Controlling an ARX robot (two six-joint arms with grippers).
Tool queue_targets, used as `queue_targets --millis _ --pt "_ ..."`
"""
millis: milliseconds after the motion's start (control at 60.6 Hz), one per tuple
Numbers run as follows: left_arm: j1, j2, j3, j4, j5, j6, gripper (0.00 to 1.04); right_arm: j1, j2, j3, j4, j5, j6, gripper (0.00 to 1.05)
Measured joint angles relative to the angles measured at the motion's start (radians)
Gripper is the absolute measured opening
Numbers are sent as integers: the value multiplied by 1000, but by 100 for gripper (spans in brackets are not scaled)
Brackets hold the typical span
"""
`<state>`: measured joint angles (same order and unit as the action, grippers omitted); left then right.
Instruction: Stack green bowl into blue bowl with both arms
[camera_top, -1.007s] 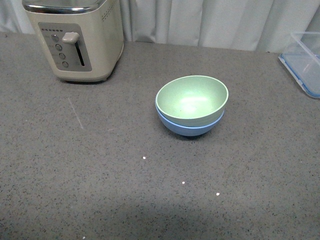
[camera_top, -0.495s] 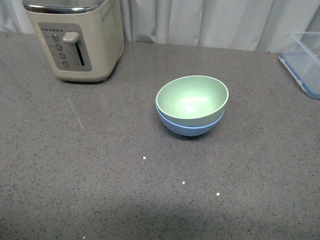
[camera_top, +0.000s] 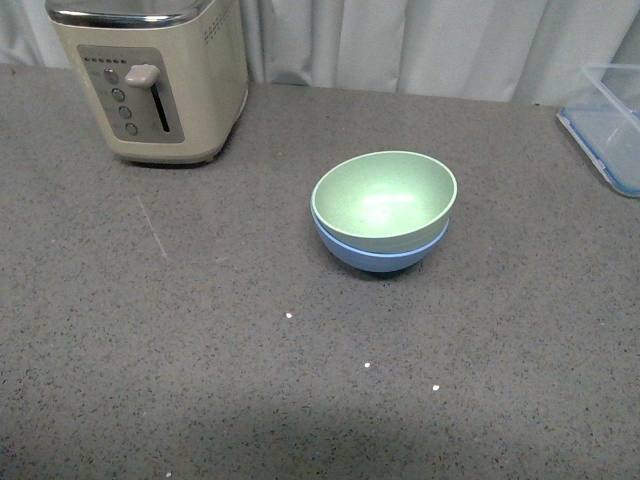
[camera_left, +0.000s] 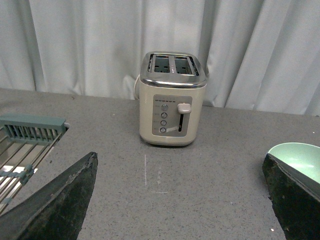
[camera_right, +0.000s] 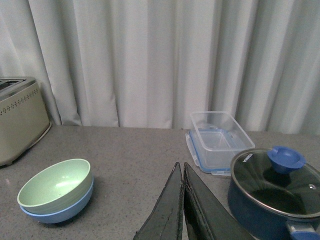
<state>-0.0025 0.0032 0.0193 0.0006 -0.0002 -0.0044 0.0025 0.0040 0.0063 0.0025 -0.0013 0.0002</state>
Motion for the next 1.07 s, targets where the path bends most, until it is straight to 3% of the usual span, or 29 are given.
queue_targets --millis 33,215,479,1073 --pt "0 0 0 0 0 0 98 0 0 0 0 0 0 6" --pt "0 0 0 0 0 0 98 0 0 0 -4 0 0 51" --pt "0 0 0 0 0 0 98 0 0 0 -4 0 0 97" --pt "0 0 0 0 0 0 98 0 0 0 -4 0 0 96"
